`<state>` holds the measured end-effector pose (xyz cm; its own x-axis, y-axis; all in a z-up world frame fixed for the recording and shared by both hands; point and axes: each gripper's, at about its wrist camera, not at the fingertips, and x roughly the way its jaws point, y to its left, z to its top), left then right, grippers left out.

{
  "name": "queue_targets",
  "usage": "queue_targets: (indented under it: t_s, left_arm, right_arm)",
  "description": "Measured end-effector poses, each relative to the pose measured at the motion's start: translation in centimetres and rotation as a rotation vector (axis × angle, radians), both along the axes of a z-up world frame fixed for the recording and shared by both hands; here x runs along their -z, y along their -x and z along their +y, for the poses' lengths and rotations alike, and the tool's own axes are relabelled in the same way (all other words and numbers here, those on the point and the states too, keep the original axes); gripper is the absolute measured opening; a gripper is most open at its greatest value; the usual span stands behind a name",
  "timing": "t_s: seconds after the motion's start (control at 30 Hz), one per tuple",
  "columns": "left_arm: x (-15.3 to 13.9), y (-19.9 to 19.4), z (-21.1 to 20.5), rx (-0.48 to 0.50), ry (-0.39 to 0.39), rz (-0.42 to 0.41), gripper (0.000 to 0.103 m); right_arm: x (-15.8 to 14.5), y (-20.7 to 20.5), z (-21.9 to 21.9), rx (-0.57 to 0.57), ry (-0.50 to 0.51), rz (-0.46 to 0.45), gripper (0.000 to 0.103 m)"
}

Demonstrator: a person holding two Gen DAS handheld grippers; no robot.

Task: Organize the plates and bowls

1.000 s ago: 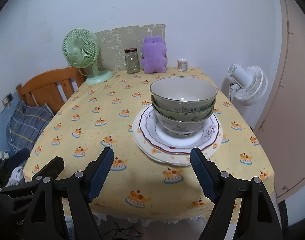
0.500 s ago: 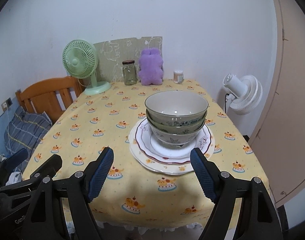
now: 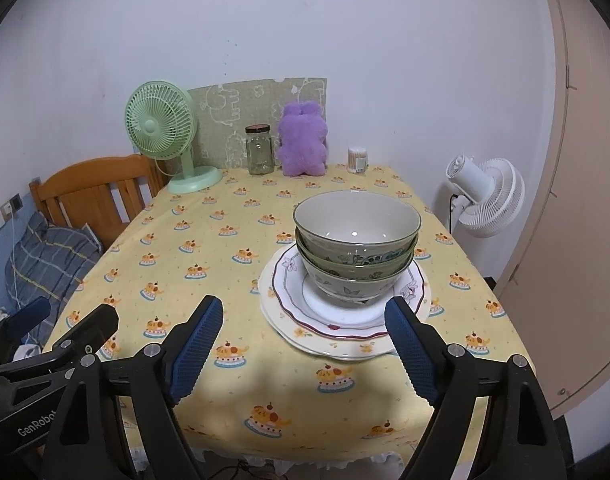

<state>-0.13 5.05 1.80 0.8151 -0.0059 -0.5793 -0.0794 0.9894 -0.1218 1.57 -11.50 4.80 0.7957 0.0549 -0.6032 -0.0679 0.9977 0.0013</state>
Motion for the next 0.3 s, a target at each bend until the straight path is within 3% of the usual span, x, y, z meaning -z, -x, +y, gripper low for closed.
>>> queue_targets:
  t_s: [0.3]
  left_arm:
    - [-0.11,0.19,-0.24,-0.001,-0.008,0.001,0.100]
  right_arm:
    - [0.06,0.18,-0.09,0.006,-0.003,0.010,0.085]
